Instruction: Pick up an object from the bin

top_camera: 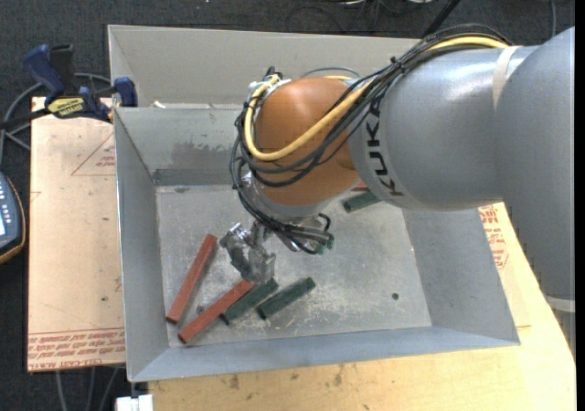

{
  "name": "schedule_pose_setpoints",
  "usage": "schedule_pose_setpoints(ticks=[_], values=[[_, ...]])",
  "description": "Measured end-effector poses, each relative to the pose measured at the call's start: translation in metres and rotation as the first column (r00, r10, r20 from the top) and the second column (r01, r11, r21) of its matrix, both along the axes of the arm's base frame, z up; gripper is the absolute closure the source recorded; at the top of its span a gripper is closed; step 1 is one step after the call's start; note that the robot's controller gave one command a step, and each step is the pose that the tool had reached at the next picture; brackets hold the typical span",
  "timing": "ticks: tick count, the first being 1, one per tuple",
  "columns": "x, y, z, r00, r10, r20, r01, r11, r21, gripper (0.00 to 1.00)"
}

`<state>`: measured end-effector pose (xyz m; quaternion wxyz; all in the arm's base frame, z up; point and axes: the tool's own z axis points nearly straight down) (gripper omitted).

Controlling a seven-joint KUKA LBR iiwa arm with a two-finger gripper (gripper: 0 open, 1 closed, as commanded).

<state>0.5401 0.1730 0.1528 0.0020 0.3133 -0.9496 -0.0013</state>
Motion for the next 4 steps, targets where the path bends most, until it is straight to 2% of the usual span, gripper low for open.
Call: schedule_pose_setpoints(ticks=[1, 2, 3, 4], values=[[0.0, -0.001, 0.004, 1.0, -0.003, 0.004, 0.003, 1.0, 0.001, 0.0], [-0.031, -0.007, -0.087, 0.997, -0.083, -0.004, 0.083, 0.997, -0.003, 0.0], [-0.028, -0.006, -0.083, 0.996, -0.084, 0.005, 0.084, 0.996, 0.001, 1.0], [-0.021, -0.042, 0.025, 0.996, -0.089, 0.014, 0.089, 0.996, 0.002, 1.0]])
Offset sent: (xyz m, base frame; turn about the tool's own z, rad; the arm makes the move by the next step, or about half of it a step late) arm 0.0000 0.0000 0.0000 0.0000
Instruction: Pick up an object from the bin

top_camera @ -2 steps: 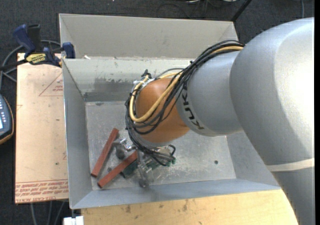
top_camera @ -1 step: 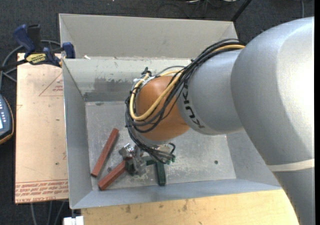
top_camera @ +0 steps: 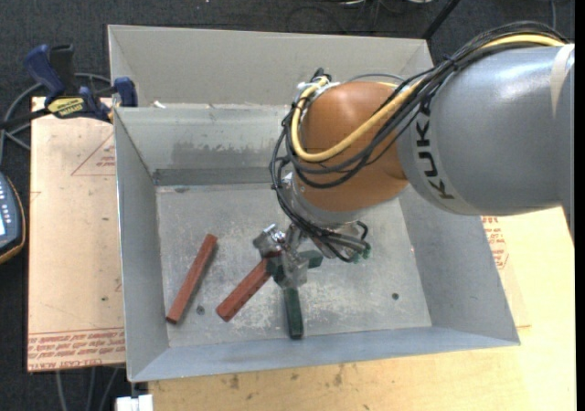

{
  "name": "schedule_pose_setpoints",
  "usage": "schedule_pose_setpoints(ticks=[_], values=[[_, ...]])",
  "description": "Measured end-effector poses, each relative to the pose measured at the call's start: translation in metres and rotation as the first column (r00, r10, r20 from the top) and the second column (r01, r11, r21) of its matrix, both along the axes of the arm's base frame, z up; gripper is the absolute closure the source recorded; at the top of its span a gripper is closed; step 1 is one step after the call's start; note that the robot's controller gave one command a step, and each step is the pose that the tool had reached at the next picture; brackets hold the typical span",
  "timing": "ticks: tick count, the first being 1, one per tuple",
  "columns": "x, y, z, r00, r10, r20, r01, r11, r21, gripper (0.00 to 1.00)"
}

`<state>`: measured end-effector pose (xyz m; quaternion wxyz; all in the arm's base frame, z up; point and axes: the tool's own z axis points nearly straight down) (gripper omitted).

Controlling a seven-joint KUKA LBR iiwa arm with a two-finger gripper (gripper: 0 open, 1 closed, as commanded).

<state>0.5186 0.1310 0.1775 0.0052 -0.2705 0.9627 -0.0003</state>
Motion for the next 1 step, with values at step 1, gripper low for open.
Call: schedule_pose_setpoints(ticks=[1], values=[[0.0, -0.0065, 0.0471, 1.0, -0.007, -0.002, 0.007, 1.0, 0.0, 1.0]])
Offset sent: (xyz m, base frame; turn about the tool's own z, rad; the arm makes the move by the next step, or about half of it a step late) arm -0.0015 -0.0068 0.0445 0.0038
